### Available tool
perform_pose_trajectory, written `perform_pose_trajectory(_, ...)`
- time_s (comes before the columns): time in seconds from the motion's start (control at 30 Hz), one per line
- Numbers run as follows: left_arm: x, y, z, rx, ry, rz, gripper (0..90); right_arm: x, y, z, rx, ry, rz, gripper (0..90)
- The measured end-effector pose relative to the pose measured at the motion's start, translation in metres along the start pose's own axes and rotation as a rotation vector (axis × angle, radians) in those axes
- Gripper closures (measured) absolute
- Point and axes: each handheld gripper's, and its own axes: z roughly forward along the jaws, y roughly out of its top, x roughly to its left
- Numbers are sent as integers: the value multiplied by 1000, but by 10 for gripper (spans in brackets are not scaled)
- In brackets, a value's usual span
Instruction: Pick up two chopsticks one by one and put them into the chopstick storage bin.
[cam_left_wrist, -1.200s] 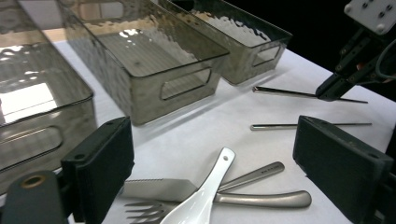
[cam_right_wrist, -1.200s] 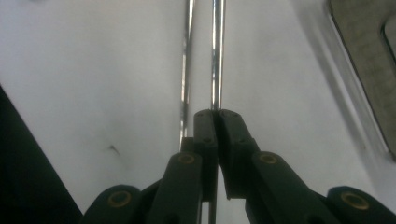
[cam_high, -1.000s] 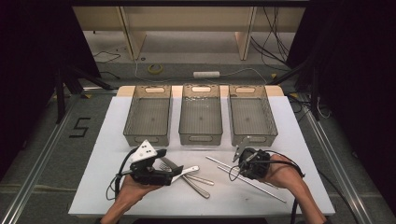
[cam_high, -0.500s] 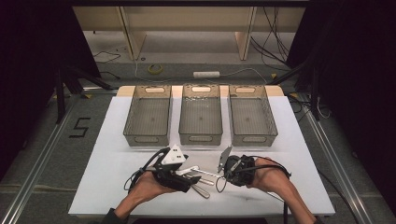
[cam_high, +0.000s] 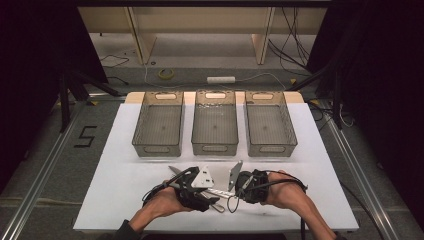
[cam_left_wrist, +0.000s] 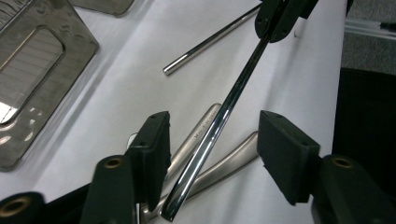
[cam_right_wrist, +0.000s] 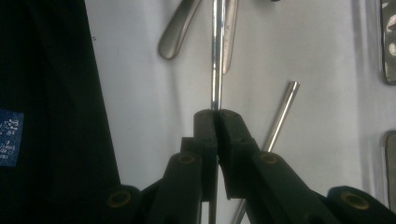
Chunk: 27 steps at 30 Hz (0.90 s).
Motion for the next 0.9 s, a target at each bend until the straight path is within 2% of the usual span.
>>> perform_pose_trajectory(0.17,-3,0,3,27,-12,41,525,3,2,1,13,6,-18,864)
perform_pose_trajectory(0.23,-5,0,4,33,-19,47,552,4,2,2,12,7,-11,865)
perform_pose_trajectory(0.4,-7,0,6,44,-24,69,646,5,3,2,19,15,-45,865)
perform_pose_trajectory(0.53,-7,0,5,47,-34,80,709,8,4,1,23,28,-45,864)
perform_pose_trajectory(0.6,-8,0,5,55,-46,98,732,7,3,2,11,17,-70,864)
perform_pose_trajectory(0.67,-9,-1,5,63,-70,112,758,8,3,1,15,25,-74,858)
perform_pose_trajectory(0.73,-12,0,4,72,-104,137,797,7,2,1,7,40,-66,834)
perform_pose_trajectory(0.77,-13,0,4,68,-120,137,821,6,1,1,1,36,-58,813)
perform_pose_trajectory(0.83,-15,1,3,75,-110,137,832,2,-1,-1,-22,30,-36,761)
perform_pose_trajectory(0.87,-14,1,3,77,-104,138,833,0,-3,-3,-48,28,-35,696)
perform_pose_trajectory(0.9,-13,0,3,72,-104,127,834,-1,-5,-6,-67,30,0,657)
